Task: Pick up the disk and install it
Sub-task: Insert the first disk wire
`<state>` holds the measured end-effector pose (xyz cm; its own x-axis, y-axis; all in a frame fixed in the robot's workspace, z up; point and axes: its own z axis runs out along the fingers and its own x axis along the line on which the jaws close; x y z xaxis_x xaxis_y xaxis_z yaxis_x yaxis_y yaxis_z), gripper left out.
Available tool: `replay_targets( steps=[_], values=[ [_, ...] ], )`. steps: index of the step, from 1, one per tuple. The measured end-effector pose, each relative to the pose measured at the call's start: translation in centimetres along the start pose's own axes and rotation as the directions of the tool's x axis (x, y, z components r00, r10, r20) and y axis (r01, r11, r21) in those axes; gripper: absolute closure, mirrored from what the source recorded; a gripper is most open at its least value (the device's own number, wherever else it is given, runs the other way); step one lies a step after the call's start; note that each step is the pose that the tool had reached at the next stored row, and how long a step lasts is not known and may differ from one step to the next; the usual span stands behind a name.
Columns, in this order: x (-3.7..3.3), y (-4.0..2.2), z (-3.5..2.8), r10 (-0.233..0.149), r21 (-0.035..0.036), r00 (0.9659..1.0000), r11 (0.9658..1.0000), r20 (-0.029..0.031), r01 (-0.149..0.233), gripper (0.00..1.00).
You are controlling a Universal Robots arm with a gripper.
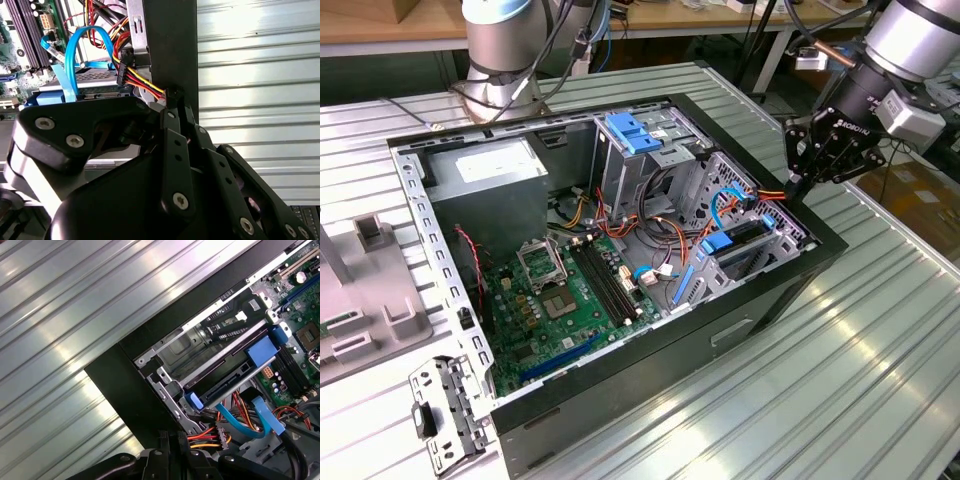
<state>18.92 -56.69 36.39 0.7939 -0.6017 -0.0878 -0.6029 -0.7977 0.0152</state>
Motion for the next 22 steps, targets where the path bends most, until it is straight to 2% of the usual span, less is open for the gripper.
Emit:
replay_targets(
  steps=[10,22],
  values=[
    [-0.36,-0.23,-0.18,0.0,0.0001,1.0,1.0,0.0001,0.0,0.83],
    [-0.69,-0.08,-0.56,0.0,0.0003,1.0,1.0,0.0003,0.0,0.83]
  ],
)
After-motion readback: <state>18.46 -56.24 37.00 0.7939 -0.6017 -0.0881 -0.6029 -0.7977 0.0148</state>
